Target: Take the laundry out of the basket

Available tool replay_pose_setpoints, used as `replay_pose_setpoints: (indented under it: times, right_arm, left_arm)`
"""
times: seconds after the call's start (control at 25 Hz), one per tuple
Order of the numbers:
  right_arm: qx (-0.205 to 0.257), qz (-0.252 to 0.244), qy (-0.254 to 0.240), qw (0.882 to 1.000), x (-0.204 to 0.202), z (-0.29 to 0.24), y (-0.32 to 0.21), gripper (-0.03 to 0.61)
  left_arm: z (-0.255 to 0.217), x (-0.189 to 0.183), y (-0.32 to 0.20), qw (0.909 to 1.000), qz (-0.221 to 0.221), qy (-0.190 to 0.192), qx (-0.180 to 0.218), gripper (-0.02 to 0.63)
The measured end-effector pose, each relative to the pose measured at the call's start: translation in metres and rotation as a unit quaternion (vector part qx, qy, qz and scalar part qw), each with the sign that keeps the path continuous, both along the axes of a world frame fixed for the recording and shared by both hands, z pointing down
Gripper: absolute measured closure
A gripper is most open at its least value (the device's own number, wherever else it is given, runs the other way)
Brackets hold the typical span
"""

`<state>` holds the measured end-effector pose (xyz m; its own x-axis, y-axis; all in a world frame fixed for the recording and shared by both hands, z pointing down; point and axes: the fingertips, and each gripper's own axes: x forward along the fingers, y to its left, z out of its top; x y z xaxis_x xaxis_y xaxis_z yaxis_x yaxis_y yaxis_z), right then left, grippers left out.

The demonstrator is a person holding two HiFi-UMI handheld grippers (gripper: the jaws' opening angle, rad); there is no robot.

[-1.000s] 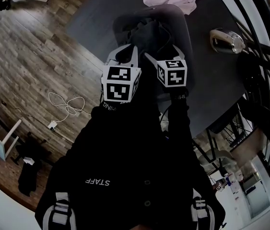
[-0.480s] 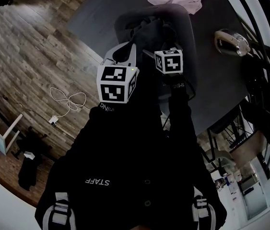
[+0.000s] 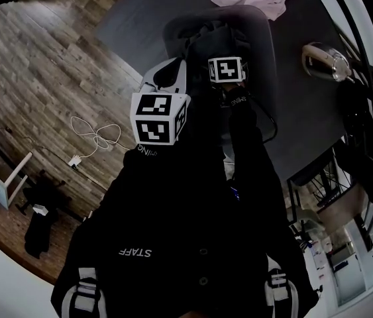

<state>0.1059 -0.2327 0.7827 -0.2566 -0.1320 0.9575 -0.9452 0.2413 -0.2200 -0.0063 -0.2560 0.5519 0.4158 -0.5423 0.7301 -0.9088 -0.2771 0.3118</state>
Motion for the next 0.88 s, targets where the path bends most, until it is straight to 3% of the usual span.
replay_pose_setpoints:
  times: [0.4,0.68,0.88]
  right_arm:
    - [0.010,0.000,0.021,1.000,0.003,0.002,-0.004,0.005]
    - [0.047,0.018,0.042,0.998,-0.003,-0.012,0.000,0.251]
    - [0.073,0.028,0.026,0.997,-0.005,-0.033,0.001,0.328]
  left_arm:
    - [-0.002,-0.002,0.011,1.0000,0.001,0.004,0.001,0.612]
    - [-0.010,-0.014,0.020,0.9999,-0.009,-0.002,0.012,0.612]
    - [-0.027,-0.023,0.028,0.9994,-0.015,0.002,0.031,0.612]
